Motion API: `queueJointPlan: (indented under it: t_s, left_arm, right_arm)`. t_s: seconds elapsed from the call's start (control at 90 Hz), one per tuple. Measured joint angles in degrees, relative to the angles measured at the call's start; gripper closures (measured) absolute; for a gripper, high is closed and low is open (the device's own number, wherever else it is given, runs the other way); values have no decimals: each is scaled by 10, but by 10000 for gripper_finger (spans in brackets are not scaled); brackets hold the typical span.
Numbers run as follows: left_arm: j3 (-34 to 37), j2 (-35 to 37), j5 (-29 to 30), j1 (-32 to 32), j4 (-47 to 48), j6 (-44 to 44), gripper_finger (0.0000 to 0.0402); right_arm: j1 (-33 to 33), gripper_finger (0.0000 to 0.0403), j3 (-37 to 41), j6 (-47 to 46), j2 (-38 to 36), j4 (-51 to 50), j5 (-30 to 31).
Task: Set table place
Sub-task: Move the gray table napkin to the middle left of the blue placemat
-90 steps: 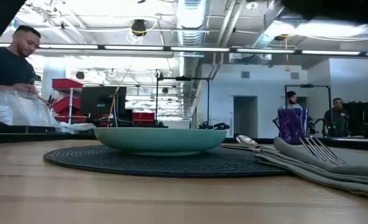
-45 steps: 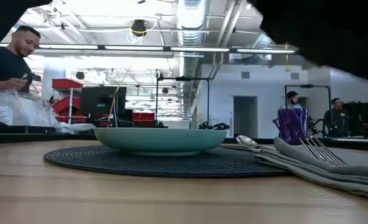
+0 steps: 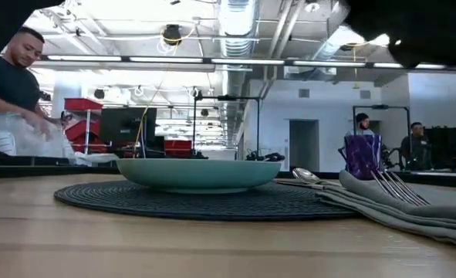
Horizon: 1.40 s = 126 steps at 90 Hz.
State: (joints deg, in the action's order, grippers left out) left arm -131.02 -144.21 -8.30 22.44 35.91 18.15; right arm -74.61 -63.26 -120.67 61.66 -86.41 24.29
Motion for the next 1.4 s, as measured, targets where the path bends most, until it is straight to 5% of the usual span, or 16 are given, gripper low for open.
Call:
queueJointPlan:
  t_s: [0.422, 1.4]
  left_arm:
    - [10, -31, 3, 13, -14, -58, 401]
    - [26, -27, 10, 16, 283, -278, 401]
  right_arm:
    - [-66, 403, -22, -44, 33, 32, -5]
    - [-76, 403, -73, -45, 108, 34, -2]
